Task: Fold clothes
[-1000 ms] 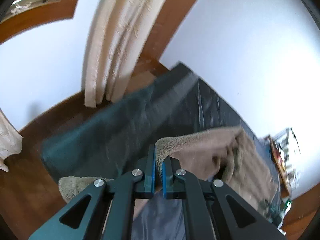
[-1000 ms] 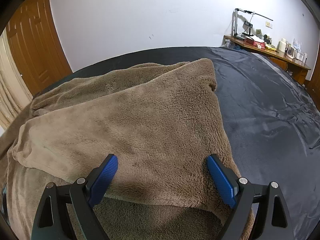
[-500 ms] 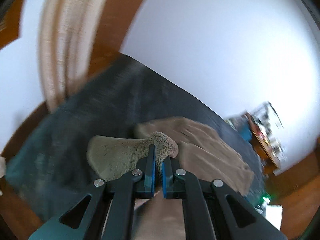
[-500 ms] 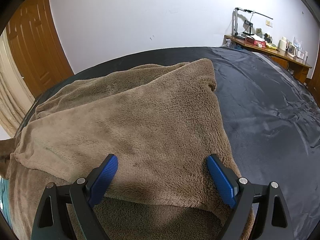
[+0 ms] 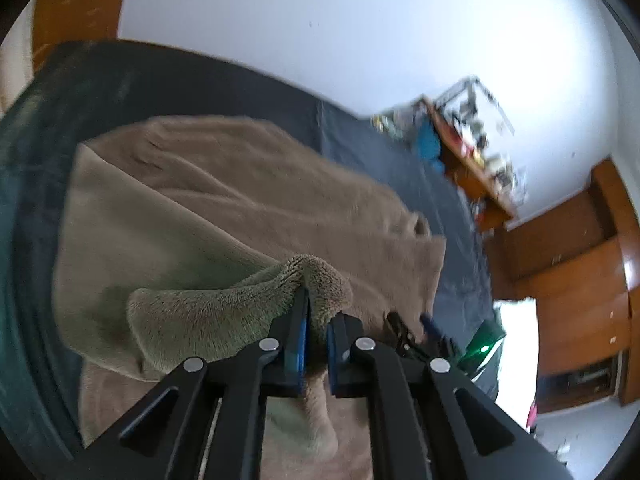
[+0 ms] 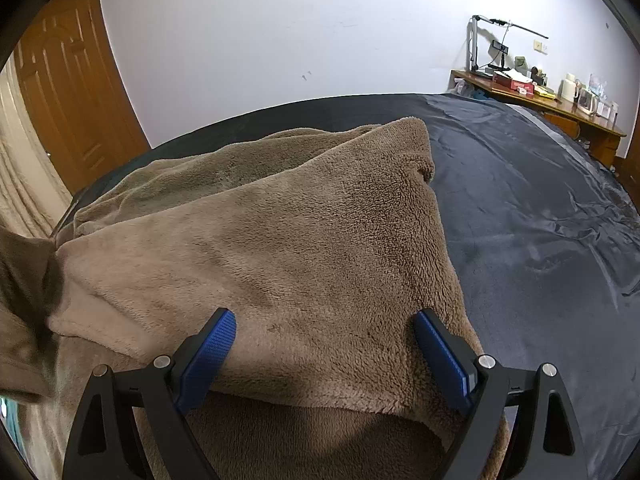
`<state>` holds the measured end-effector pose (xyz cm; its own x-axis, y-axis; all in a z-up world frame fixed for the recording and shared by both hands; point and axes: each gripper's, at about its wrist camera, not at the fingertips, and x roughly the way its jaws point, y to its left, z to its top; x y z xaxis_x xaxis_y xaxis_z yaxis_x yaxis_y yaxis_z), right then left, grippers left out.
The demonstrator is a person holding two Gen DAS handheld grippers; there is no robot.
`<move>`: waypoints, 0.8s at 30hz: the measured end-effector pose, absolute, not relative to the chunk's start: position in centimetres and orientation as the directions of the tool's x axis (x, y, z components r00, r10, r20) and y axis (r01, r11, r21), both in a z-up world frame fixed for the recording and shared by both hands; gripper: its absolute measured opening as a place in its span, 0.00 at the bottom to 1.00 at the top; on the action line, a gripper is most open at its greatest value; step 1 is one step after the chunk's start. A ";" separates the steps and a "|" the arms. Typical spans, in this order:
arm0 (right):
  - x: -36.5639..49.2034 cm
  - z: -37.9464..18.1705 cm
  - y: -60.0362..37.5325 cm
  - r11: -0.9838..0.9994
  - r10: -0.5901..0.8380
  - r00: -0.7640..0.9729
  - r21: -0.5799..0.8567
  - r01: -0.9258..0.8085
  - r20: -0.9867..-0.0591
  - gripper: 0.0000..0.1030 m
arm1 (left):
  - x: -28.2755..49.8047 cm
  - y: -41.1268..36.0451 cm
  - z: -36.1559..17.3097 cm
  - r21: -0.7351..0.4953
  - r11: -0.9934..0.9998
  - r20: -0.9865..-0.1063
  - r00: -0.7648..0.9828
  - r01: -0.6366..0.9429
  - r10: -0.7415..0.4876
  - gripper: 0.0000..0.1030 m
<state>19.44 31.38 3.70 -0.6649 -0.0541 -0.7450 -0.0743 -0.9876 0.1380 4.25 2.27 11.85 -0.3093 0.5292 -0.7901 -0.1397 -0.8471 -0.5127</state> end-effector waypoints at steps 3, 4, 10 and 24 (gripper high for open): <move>19.7 3.8 31.6 -0.985 -0.071 -0.673 0.156 -0.067 -0.737 0.90 | 4.1 3.3 10.6 -0.507 -0.847 -0.803 -0.269 -0.160 0.532 0.18; 19.8 3.9 31.7 -0.984 -0.084 -0.678 0.168 -0.058 -0.731 0.90 | 4.0 3.7 10.2 -0.512 -0.843 -0.803 -0.254 -0.168 0.539 0.34; 21.4 5.7 30.6 -0.950 -0.284 -0.741 0.281 0.134 -0.608 0.90 | 4.7 4.7 11.3 -0.580 -0.771 -0.725 -0.263 -0.263 0.636 0.57; 22.5 5.2 25.7 -0.803 -0.592 -0.572 0.351 0.482 -0.568 0.82 | 6.7 -5.0 9.7 -0.495 -0.862 -0.738 -0.471 -0.108 0.483 0.67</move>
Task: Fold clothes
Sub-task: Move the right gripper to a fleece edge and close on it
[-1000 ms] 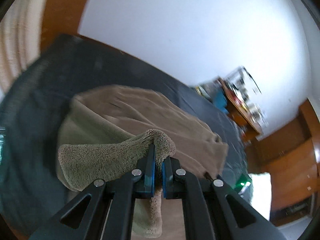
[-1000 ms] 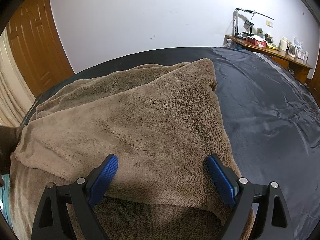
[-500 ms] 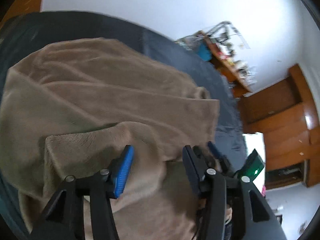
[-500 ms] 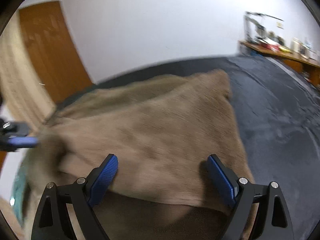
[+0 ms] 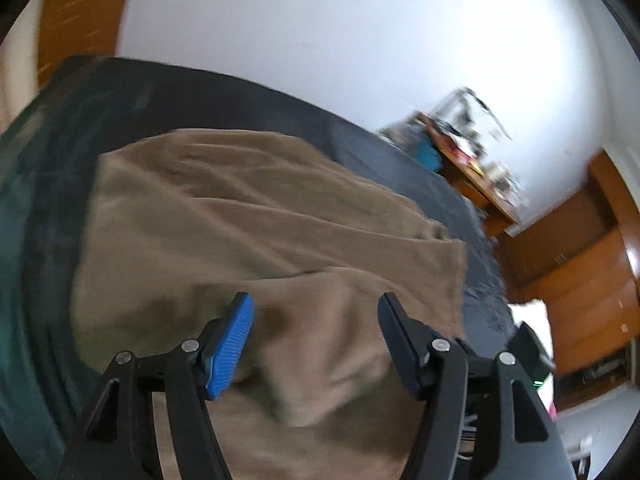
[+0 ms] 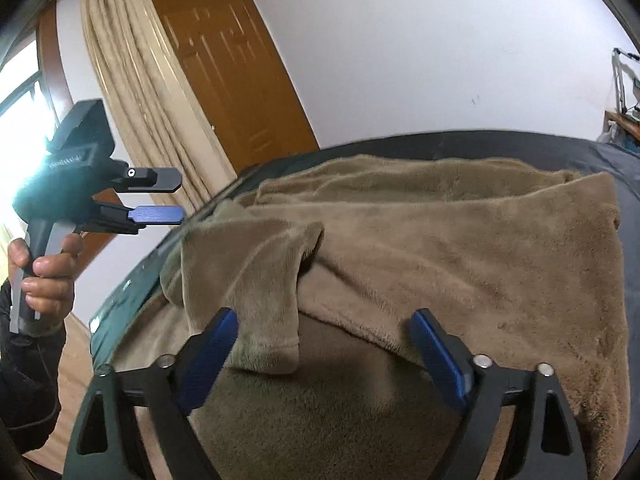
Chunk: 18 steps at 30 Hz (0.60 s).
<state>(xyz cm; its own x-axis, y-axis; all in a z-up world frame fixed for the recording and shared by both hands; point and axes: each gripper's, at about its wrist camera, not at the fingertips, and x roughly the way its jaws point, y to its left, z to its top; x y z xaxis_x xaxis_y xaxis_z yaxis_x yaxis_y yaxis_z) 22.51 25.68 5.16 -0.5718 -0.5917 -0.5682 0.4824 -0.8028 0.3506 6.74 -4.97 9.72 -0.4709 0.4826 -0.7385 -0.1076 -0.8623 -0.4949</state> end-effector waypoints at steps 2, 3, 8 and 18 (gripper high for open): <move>22.3 4.7 25.7 -0.790 -0.610 -0.547 0.380 0.481 -0.573 0.72 | 6.7 -7.1 8.7 -0.505 -0.862 -0.742 -0.483 -0.054 0.465 0.67; 22.1 4.5 25.7 -0.786 -0.615 -0.536 0.392 0.478 -0.578 0.71 | 6.7 -8.3 8.0 -0.515 -0.857 -0.742 -0.488 -0.026 0.460 0.67; 22.1 3.4 23.9 -0.767 -0.628 -0.445 0.411 0.492 -0.639 0.70 | 6.4 -11.8 5.4 -0.554 -0.831 -0.739 -0.487 0.049 0.465 0.67; 22.5 2.8 19.5 -0.784 -0.563 -0.383 0.326 0.529 -0.732 0.41 | 5.5 -12.9 3.5 -0.603 -0.797 -0.709 -0.479 0.030 0.518 0.69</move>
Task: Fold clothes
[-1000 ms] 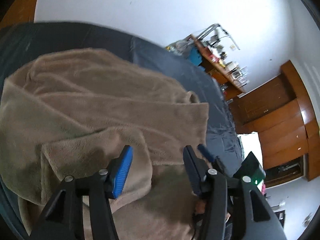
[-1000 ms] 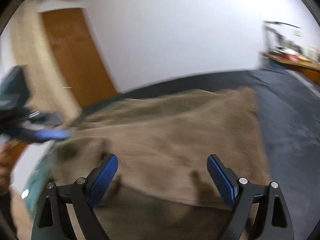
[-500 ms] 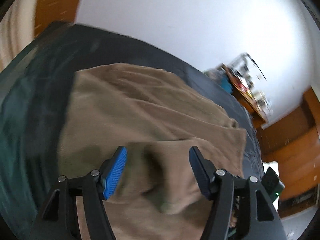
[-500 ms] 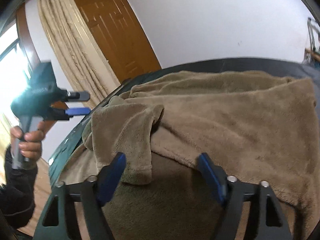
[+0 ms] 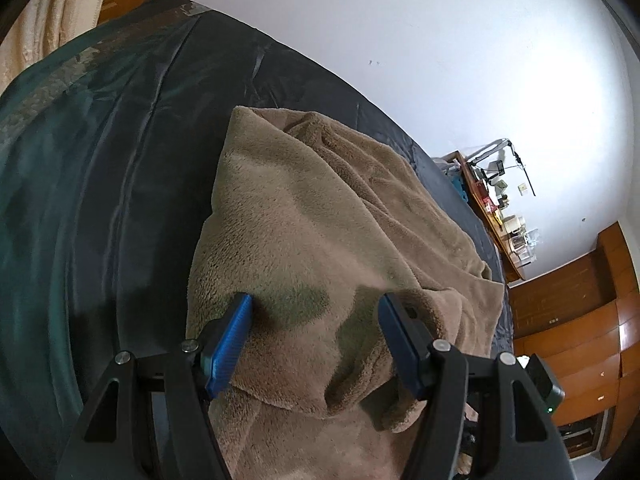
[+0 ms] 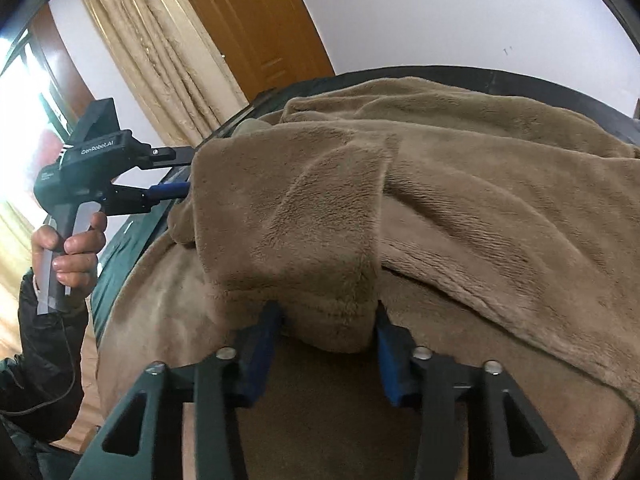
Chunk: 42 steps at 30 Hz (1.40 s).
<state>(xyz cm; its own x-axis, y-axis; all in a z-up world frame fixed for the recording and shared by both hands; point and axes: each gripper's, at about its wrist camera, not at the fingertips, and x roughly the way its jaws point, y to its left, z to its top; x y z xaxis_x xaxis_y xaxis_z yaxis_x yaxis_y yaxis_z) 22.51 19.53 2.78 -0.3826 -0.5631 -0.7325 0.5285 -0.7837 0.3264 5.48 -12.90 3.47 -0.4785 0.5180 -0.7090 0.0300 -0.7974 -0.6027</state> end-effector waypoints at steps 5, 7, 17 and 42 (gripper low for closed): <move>22.8 4.4 20.3 -0.793 -0.574 -0.420 0.348 0.501 -0.703 0.16 | 5.4 -13.4 3.4 -0.617 -0.786 -0.697 -0.480 0.024 0.533 0.69; 23.5 6.5 21.2 -0.808 -0.553 -0.483 0.298 0.508 -0.679 0.15 | 5.5 -13.7 3.6 -0.621 -0.783 -0.693 -0.485 0.026 0.534 0.69; 23.6 13.5 27.5 -0.948 -0.301 -0.751 0.103 0.300 -0.588 0.14 | 5.9 -13.5 4.6 -0.604 -0.797 -0.687 -0.506 0.001 0.521 0.72; 18.4 8.6 29.4 -0.963 0.178 -0.760 -0.270 -0.003 -0.626 0.37 | 3.6 -9.4 1.6 -0.323 -0.946 -0.832 -0.481 0.013 0.277 0.74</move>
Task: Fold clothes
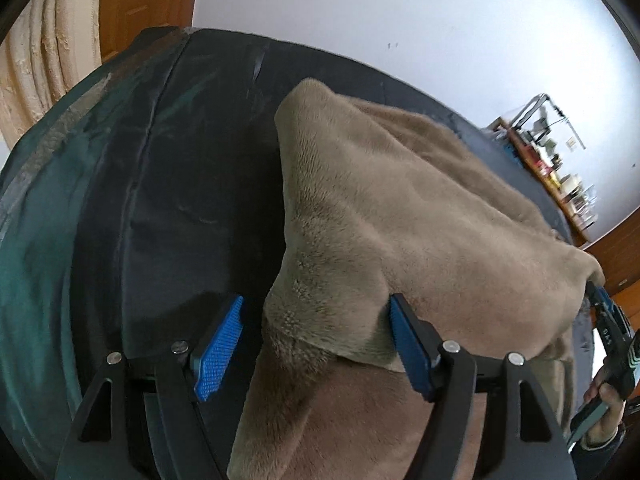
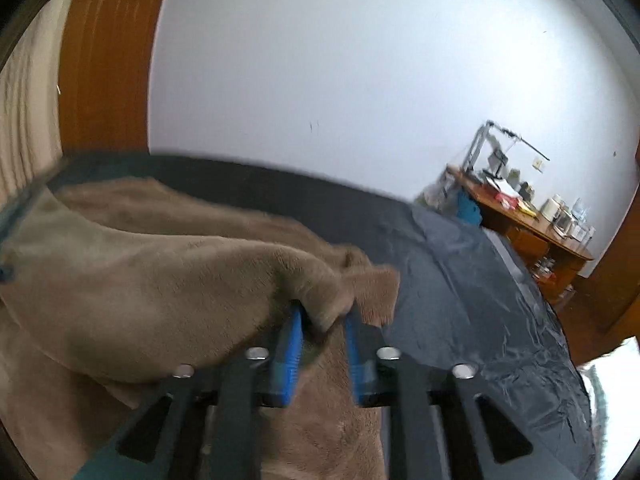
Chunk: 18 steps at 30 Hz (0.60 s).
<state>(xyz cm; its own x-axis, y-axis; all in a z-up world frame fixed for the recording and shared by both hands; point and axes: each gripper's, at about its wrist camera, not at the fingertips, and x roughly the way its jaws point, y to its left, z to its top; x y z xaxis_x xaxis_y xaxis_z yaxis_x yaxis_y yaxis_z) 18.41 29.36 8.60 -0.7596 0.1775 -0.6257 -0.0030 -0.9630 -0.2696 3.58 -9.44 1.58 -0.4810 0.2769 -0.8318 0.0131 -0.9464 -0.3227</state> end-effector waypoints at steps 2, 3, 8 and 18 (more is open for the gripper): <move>18.5 8.0 30.6 -0.966 0.202 -0.749 -0.254 -0.047 -0.631 0.75 | 3.5 -9.8 1.4 -0.329 -0.944 -0.830 -0.481 0.013 0.282 0.76; 18.5 7.6 31.2 -0.967 0.215 -0.744 -0.246 -0.069 -0.633 0.75 | 3.4 -10.1 1.4 -0.327 -0.945 -0.830 -0.482 0.015 0.280 0.76; 20.2 8.1 34.0 -0.991 0.133 -0.749 -0.088 -0.100 -0.649 0.75 | 3.7 -10.6 3.0 -0.311 -0.950 -0.810 -0.535 0.041 0.242 0.76; 20.3 5.5 29.8 -0.992 -0.118 -0.661 0.052 0.119 -0.741 0.74 | 1.5 -6.0 6.0 -0.244 -0.969 -0.778 -0.588 -0.036 0.218 0.76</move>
